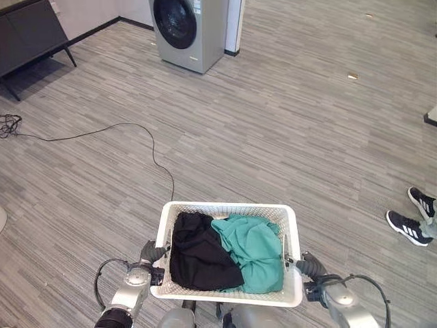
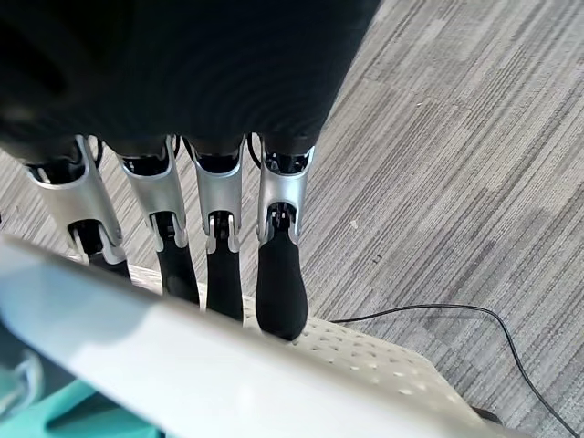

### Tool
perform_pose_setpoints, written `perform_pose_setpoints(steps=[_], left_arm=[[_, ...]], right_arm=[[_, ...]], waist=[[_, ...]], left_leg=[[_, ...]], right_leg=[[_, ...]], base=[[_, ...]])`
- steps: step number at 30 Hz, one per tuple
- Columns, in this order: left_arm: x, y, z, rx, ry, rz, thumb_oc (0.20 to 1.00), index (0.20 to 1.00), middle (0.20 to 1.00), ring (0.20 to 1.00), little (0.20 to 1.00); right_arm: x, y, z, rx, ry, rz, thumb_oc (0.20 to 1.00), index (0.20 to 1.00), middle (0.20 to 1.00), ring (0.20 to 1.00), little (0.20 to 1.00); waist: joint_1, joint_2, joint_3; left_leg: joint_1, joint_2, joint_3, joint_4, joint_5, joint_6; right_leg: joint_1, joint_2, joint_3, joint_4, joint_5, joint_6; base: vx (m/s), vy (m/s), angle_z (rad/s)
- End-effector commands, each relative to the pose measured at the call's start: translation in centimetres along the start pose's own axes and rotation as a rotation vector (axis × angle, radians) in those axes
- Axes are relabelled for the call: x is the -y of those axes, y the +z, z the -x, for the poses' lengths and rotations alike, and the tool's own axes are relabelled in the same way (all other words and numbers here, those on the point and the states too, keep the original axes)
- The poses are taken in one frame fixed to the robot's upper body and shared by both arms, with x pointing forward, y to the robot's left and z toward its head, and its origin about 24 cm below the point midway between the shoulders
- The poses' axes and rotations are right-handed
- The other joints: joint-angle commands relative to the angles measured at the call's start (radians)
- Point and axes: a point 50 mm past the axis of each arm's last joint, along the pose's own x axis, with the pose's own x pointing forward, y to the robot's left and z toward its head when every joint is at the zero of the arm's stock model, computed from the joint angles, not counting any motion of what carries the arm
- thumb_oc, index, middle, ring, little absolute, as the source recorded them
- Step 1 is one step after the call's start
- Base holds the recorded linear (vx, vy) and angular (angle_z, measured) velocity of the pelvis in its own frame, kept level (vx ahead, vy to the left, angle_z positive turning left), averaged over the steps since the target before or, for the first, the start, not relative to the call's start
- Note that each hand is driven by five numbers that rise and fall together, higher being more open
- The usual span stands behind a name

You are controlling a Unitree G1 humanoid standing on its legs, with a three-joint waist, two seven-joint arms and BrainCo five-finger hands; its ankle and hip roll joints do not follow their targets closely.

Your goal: Grab the laundry basket,head to the washer,open it,put in the laundry and shut it.

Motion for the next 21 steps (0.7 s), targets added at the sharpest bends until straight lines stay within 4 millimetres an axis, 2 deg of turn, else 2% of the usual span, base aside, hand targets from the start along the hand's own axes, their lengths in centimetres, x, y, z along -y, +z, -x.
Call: perform_pose_setpoints(steps=[1,6,7,9,12,21], left_arm=[[-0.4,3.3,-0.8,0.130,-0.042,0.073,0.200,0.200,0.200,0.200,0.200],[-0.4,3.2,-0.8,0.125,-0.043,0.065,0.200,0.200,0.200,0.200,0.200],[2.7,2.3,-2.1,0.020,-0.126,0.014,0.200,0.200,0.200,0.200,0.200],[2.7,2.3,-2.1,0.020,-0.127,0.014,0.200,0.200,0.200,0.200,0.200],[2.5,1.3,-1.9,-0.010,-0.112,-0.002,0.200,0.200,0.200,0.200,0.200],[2.3,0.5,-1.8,-0.042,-0.102,0.011,0.200,0.200,0.200,0.200,0.200]], right_arm=[[-0.3,4.3,0.1,0.236,0.085,-0.137,0.200,0.200,0.200,0.200,0.200],[-0.5,4.0,0.1,0.225,0.082,-0.135,0.200,0.200,0.200,0.200,0.200],[-0.8,-4.9,-2.2,-0.177,-0.163,-0.575,0.200,0.200,0.200,0.200,0.200],[-0.8,-4.9,-2.2,-0.177,-0.163,-0.574,0.200,0.200,0.200,0.200,0.200],[-1.7,-4.4,-2.4,-0.152,-0.132,-0.610,0.200,0.200,0.200,0.200,0.200],[-3.2,-4.8,-2.1,-0.178,-0.058,-0.571,0.200,0.200,0.200,0.200,0.200]], waist=[[-0.008,-0.016,-0.053],[-0.014,-0.008,-0.063],[-0.077,0.050,-0.115],[-0.077,0.050,-0.116],[-0.072,0.054,-0.120],[-0.078,0.056,-0.114]], left_leg=[[-0.045,-0.047,-0.012,0.062,0.007,0.012],[-0.026,-0.042,-0.017,0.039,0.002,0.013],[0.017,-0.017,0.021,-0.107,-0.027,0.018],[0.016,-0.017,0.021,-0.107,-0.027,0.018],[0.034,-0.012,0.047,-0.109,-0.038,0.017],[0.064,-0.006,0.032,-0.109,-0.047,0.016]], right_leg=[[0.107,-0.085,0.025,0.039,-0.139,0.124],[0.111,-0.085,0.026,0.044,-0.145,0.124],[0.001,-0.081,0.067,-0.002,-0.080,0.159],[0.000,-0.081,0.067,-0.002,-0.080,0.159],[0.022,-0.082,0.062,-0.002,-0.088,0.159],[0.043,-0.072,0.052,0.026,-0.120,0.145]], base=[[0.03,-0.008,0.00],[0.03,-0.003,0.04],[0.00,0.000,0.00],[0.00,0.001,0.02],[0.07,-0.010,-0.10],[0.03,-0.022,-0.05]])
